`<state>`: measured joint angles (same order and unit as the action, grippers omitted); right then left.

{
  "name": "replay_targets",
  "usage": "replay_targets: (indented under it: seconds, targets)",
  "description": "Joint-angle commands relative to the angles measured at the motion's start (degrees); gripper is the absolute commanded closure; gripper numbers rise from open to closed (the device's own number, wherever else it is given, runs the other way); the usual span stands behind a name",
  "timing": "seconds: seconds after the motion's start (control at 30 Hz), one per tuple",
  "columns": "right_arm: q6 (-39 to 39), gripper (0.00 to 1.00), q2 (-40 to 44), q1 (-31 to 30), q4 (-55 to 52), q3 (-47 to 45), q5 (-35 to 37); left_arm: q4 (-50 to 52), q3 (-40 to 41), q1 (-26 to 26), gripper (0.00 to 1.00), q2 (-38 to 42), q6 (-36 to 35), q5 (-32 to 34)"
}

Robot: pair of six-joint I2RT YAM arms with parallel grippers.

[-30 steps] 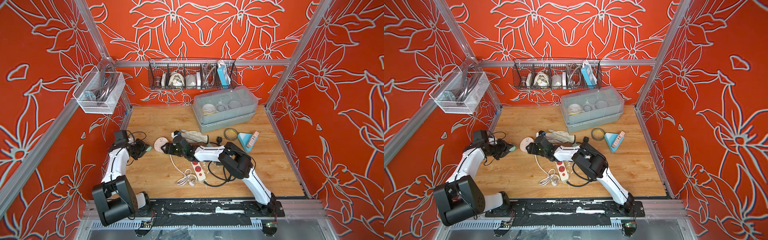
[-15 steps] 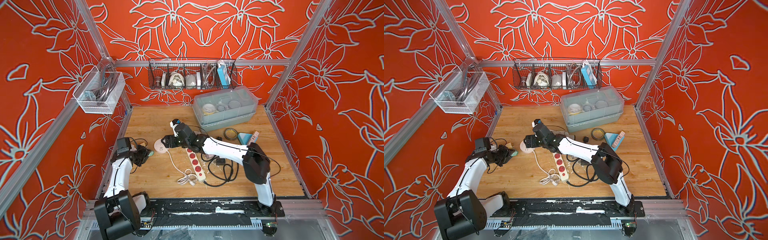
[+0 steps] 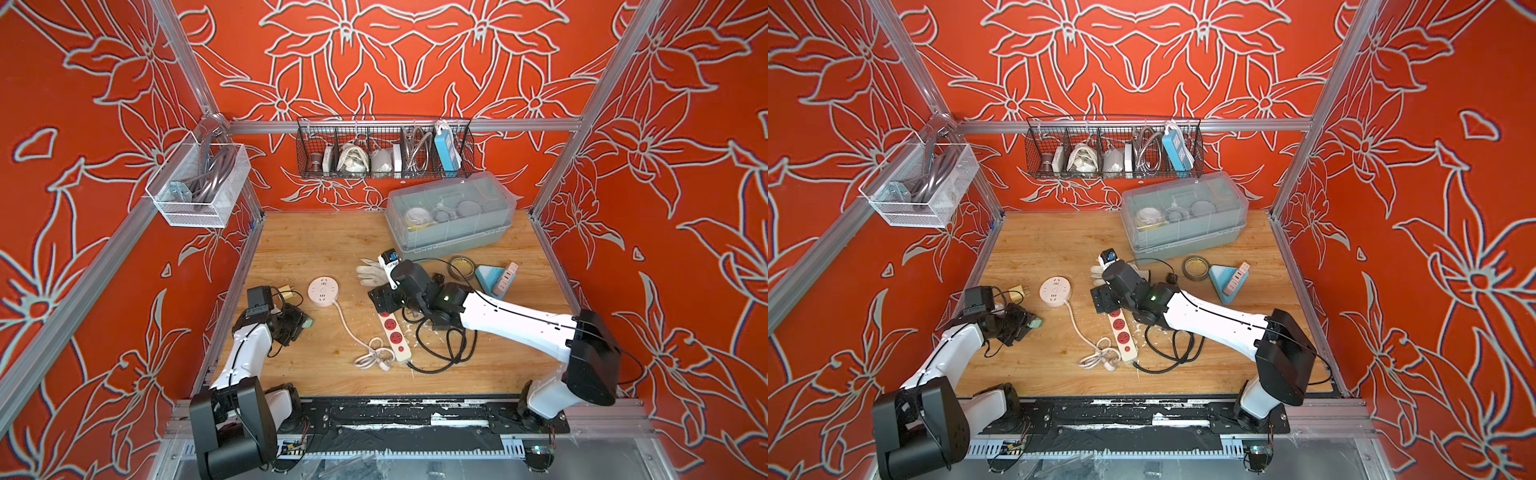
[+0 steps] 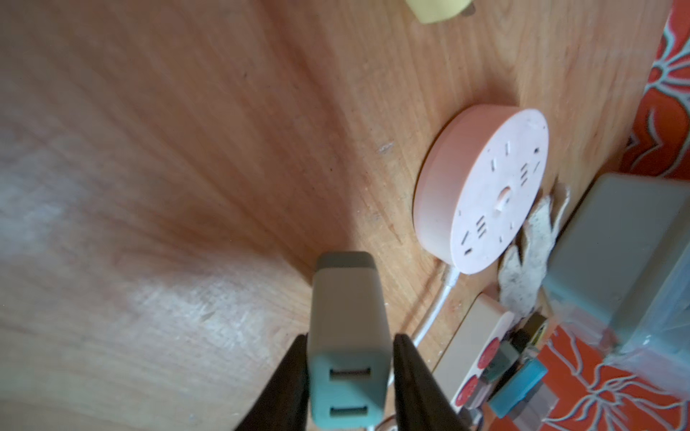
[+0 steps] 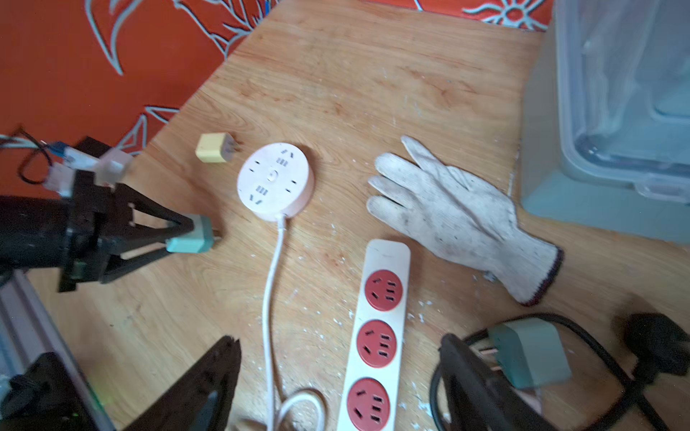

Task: Pull the plug off the socket
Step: Place the plug at the center of the board, then move the socket to the center of the board.

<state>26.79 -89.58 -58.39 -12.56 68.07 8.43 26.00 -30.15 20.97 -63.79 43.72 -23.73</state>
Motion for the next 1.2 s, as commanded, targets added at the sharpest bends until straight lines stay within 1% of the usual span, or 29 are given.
replay_targets:
  seconds: [0.0, 0.13, 0.2, 0.27, 0.37, 0.43, 0.47, 0.5, 0.6, 0.67, 0.73, 0.87, 0.93, 1.0, 1.1, 1.17]
  targets:
    - [-2.04, 0.13, 2.40, 0.94, -2.91, -2.24, 4.19, 1.24, -0.52, -0.40, 0.51, 1.07, 0.34, 3.86]
    - [-2.52, 0.13, 5.74, 1.26, -4.16, -4.77, 4.22, 4.89, -0.82, -0.35, 0.40, 4.74, 0.92, 9.08]
    - [-2.60, 0.13, 7.46, 1.50, -4.54, -6.03, 4.27, 7.17, -1.51, -0.49, 0.38, 6.59, 0.95, 12.17]
    - [-2.31, 0.13, 9.65, 2.19, -6.02, -7.18, 3.33, 8.22, -2.41, -0.79, 0.36, 10.77, -0.95, 13.21]
    - [-1.20, 0.12, 13.52, 3.80, -9.80, -8.97, 1.97, 8.54, -4.77, -2.85, 0.34, 13.60, -5.09, 12.76]
    - [-0.50, 0.11, 16.94, 5.14, -12.48, -10.40, 2.48, 7.96, -6.54, -5.19, 0.32, 13.50, -8.16, 9.53]
    - [0.17, 0.11, 18.78, 5.89, -14.09, -11.14, 3.69, 7.95, -7.64, -6.93, 0.30, 12.71, -9.28, 8.07]
    - [0.33, 0.10, 20.39, 6.60, -15.68, -11.65, 4.53, 8.76, -8.73, -8.57, 0.25, 11.75, -9.32, 8.16]
    - [0.51, 0.07, 25.24, 9.64, -20.46, -13.88, 7.17, 9.62, -11.29, -15.54, 0.21, 8.43, -8.39, 9.48]
    - [1.57, 0.07, 28.62, 13.12, -23.55, -15.55, 7.97, 7.54, -11.93, -22.30, 0.20, 7.54, -7.40, 11.95]
    - [3.13, 0.07, 32.18, 16.28, -25.82, -17.32, 9.50, 4.82, -12.64, -29.05, 0.18, 4.49, -6.91, 14.69]
    - [4.82, 0.05, 37.90, 22.42, -26.48, -20.69, 12.76, 1.27, -16.02, -42.05, 0.15, -0.95, -7.15, 18.96]
    - [2.85, 0.05, 38.22, 25.65, -26.07, -21.23, 12.69, 0.90, -18.50, -47.81, 0.11, -4.43, -8.23, 20.87]
    - [0.68, 0.06, 36.90, 29.62, -25.64, -21.40, 11.77, 1.20, -20.93, -53.38, 0.01, -7.98, -8.78, 24.64]
    - [-0.86, 0.08, 32.97, 37.43, -23.61, -20.93, 7.17, -0.41, -24.07, -60.34, 0.01, -13.49, -10.65, 27.48]
    - [-1.28, 0.11, 29.00, 43.55, -22.12, -19.90, 1.65, -1.43, -26.69, -64.10, 0.01, -17.05, -12.14, 29.08]
